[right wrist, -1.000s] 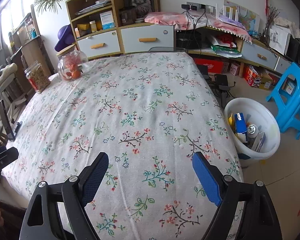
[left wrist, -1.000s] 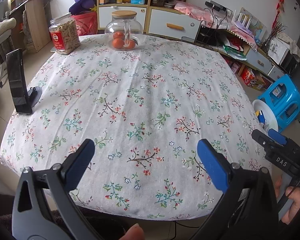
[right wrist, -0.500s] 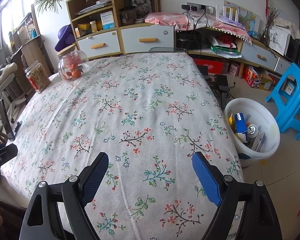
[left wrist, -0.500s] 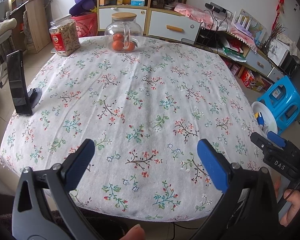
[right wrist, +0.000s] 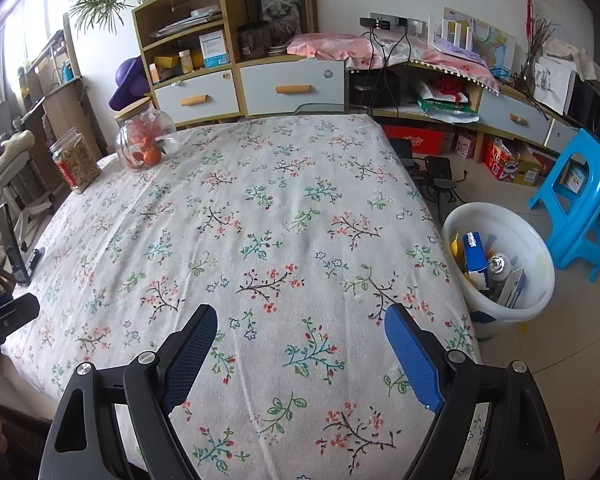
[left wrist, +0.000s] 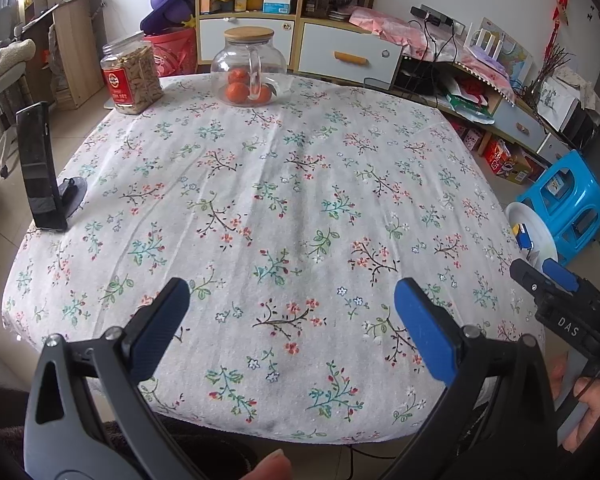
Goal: Collect trash
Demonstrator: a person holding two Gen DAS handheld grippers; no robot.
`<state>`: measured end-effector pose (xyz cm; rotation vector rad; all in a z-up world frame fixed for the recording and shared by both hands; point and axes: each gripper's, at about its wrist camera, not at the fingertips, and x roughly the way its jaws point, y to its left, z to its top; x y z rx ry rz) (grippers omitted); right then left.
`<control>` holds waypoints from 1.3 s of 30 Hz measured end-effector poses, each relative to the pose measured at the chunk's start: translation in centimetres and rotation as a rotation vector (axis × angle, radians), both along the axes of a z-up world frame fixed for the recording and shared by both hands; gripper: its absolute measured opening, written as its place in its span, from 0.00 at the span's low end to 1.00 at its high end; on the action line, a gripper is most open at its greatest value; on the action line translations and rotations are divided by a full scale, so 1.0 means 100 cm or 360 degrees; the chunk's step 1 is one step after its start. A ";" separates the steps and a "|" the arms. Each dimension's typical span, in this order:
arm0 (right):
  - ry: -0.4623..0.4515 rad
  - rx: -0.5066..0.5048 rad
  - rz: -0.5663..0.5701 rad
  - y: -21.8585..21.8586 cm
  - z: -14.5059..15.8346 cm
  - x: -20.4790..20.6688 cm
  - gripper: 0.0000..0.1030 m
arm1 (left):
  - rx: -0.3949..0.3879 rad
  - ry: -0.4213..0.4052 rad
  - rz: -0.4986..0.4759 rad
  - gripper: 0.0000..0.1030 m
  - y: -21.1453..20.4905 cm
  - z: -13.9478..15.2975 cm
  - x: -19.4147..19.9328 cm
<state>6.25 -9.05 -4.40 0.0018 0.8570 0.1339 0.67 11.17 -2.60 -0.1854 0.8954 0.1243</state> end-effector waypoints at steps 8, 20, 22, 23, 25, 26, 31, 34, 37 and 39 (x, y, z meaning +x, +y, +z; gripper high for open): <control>-0.0025 0.0013 -0.0030 -0.005 0.004 -0.001 0.85 | 0.0030 -0.0034 -0.0034 0.99 -0.007 0.003 0.000; -0.0008 0.0002 -0.0063 -0.010 0.002 -0.002 0.85 | 0.0075 -0.0042 -0.0076 0.99 -0.020 0.003 0.002; -0.0009 0.0001 -0.0076 -0.011 0.002 -0.002 0.85 | 0.0074 -0.0039 -0.0080 0.99 -0.020 0.002 0.002; -0.0008 -0.0001 -0.0081 -0.013 0.002 -0.002 0.85 | 0.0075 -0.0040 -0.0081 0.99 -0.021 0.003 0.001; -0.0003 -0.0001 -0.0092 -0.014 0.001 -0.001 0.85 | 0.0084 -0.0046 -0.0080 0.99 -0.022 0.003 0.001; -0.0002 0.0000 -0.0095 -0.014 0.002 -0.001 0.85 | 0.0088 -0.0049 -0.0080 0.99 -0.023 0.003 0.001; -0.0007 -0.0008 -0.0094 -0.015 0.003 -0.002 0.85 | 0.0102 -0.0054 -0.0081 0.99 -0.026 0.002 0.000; -0.0004 -0.0006 -0.0096 -0.014 0.004 -0.002 0.85 | 0.0111 -0.0046 -0.0087 0.99 -0.028 0.001 0.001; -0.0006 -0.0008 -0.0092 -0.014 0.004 -0.002 0.85 | 0.0116 -0.0041 -0.0095 0.99 -0.029 -0.001 0.002; -0.0004 -0.0013 -0.0091 -0.016 0.004 -0.003 0.85 | 0.0115 -0.0040 -0.0094 0.99 -0.030 -0.001 0.003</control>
